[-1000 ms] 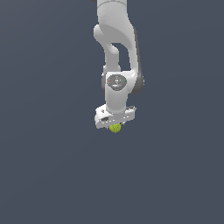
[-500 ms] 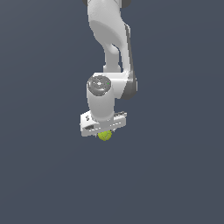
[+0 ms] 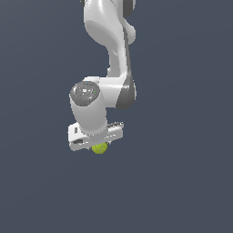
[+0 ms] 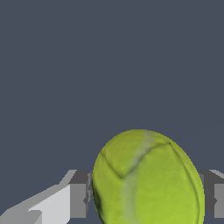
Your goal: Pick up the object and move it to a goal position.
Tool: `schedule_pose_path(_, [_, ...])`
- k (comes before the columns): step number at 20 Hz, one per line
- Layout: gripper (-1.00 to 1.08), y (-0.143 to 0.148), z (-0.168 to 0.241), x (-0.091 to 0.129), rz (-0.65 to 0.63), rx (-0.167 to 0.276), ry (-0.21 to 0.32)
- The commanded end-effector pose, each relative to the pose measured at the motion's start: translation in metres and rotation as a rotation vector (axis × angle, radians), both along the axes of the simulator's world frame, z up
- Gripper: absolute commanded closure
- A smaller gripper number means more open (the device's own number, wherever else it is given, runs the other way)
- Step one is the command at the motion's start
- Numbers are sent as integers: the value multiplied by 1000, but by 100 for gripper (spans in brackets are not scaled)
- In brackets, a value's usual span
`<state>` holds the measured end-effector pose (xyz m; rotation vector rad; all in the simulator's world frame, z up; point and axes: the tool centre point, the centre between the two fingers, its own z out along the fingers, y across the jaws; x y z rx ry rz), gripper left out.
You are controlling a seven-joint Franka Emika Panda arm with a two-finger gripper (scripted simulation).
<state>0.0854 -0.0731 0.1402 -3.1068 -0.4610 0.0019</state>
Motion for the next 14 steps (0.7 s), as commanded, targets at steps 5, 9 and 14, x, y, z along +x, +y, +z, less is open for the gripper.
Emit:
schedule_pose_path(5, [108,-13,10,18,1,0,-1])
schedule_pose_path(9, [108,-17,12,23,1,0,-1])
schedule_pose_path(14, [108,-19,13,26,1,0,-1])
